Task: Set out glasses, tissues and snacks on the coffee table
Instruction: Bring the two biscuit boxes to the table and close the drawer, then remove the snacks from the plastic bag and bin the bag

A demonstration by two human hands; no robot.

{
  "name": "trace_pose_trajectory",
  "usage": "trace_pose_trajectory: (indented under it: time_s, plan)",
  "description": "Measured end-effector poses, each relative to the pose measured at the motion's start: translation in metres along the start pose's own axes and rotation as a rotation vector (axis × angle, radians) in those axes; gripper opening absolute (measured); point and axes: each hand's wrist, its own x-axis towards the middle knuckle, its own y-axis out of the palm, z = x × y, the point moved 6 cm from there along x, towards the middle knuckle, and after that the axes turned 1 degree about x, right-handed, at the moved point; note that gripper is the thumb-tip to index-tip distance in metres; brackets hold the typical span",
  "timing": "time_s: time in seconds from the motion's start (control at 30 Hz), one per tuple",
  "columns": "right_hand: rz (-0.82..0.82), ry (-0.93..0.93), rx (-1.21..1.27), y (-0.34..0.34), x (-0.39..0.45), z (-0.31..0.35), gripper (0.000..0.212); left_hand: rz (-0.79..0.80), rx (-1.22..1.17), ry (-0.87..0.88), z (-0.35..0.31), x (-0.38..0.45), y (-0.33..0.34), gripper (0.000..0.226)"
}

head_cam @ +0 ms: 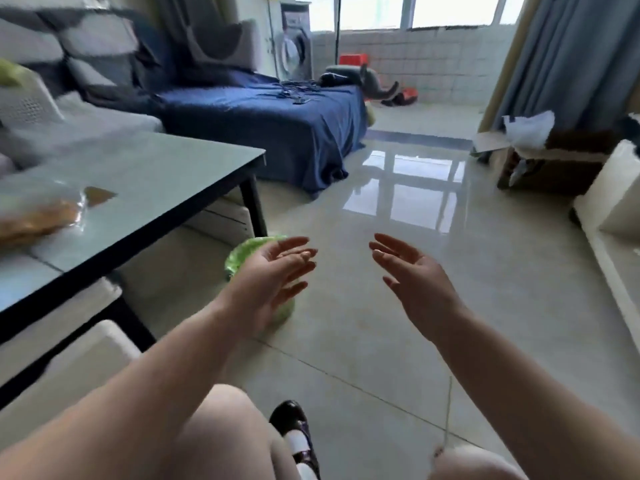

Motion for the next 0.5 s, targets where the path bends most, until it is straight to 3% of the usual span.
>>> trace_pose_trajectory:
  time_s: [0.27, 0.5]
  plan:
    - [0.291, 0.047, -0.125, 0.141, 0.070, -0.015, 0.032, -0.251, -0.112, 0.063, -0.019, -0.003, -0.129, 0.019]
    - [0.449, 0.102, -0.203, 0.228, 0.108, -0.036, 0.030, -0.474, -0.169, 0.107, -0.034, -0.018, -0.210, 0.020]
